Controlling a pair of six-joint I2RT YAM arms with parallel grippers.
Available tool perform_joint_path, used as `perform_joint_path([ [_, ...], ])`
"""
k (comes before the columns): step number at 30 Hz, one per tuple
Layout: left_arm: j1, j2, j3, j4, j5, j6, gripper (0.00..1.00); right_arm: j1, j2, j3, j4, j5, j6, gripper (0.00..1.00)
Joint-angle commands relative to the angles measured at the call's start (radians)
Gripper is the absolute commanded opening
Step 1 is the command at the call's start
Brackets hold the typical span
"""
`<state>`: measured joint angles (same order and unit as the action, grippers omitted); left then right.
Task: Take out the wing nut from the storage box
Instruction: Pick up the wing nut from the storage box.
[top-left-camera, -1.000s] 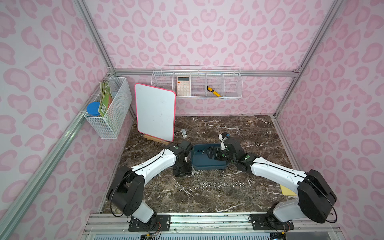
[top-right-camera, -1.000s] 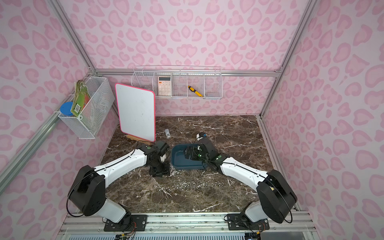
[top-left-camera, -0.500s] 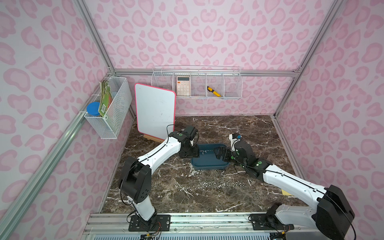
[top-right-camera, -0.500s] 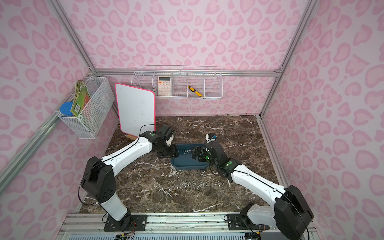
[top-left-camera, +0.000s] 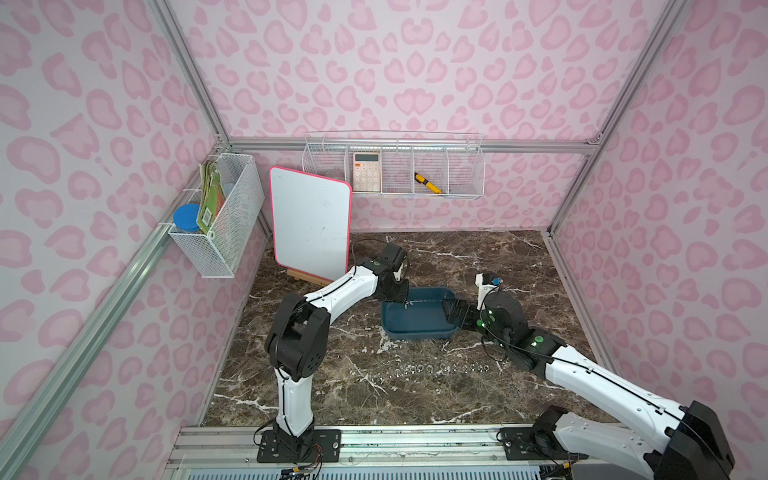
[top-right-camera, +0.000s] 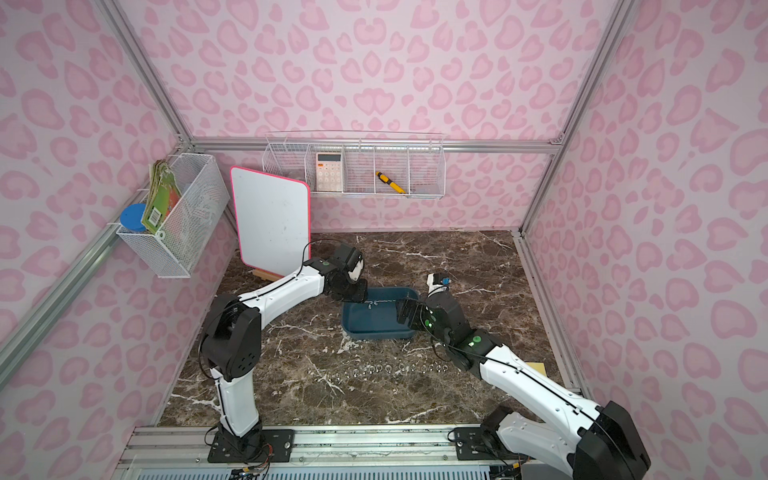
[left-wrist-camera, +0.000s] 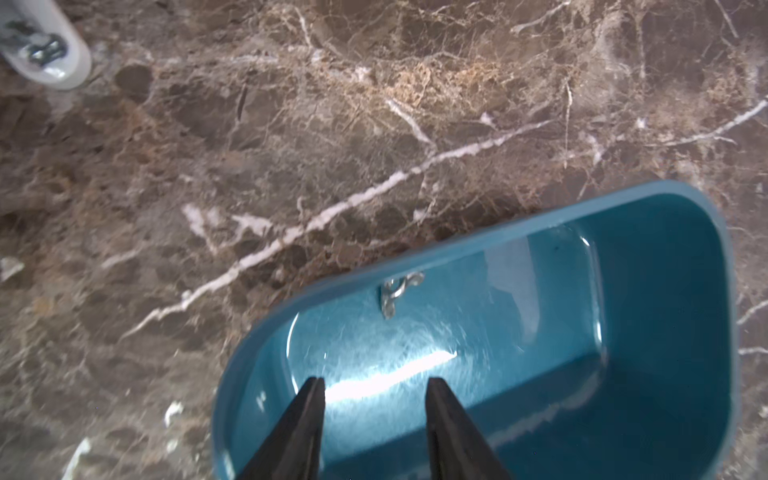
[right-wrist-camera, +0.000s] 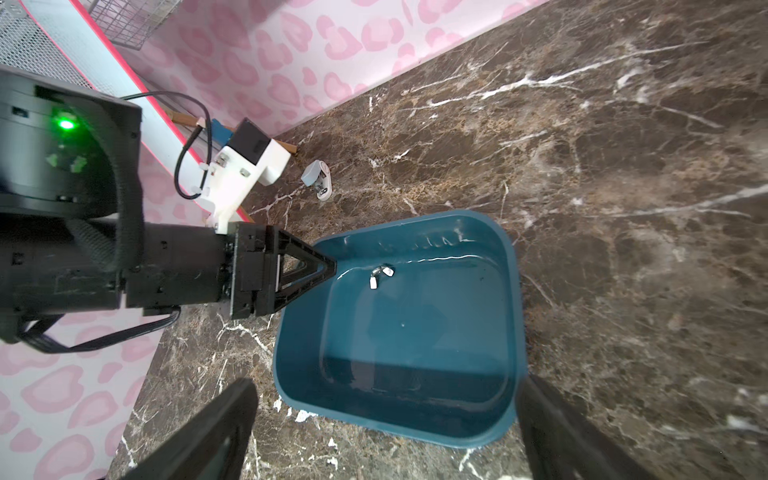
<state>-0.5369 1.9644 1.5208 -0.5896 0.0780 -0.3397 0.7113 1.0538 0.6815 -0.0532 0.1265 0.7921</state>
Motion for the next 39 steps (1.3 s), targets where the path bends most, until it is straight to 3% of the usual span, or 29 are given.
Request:
perform_joint_path([
  [1,-0.007,0.03,0.009,0.044,-0.009,0.032,0.42,-0.006,-0.015,-0.007,-0.022,0.016,0.007,0.99],
  [28,-0.03,0.177,0.059,0.068,-0.03,0.059,0.37,-0.015,-0.014,-0.001,-0.057,0.01,0.018,0.99],
  [37,-0.038,0.201,0.074,0.073,-0.037,0.047,0.33,-0.015,-0.015,-0.007,-0.058,0.006,0.025,0.99],
  [39,-0.04,0.206,0.077,0.073,-0.04,0.045,0.28,-0.015,-0.018,-0.007,-0.059,0.005,0.031,0.99],
])
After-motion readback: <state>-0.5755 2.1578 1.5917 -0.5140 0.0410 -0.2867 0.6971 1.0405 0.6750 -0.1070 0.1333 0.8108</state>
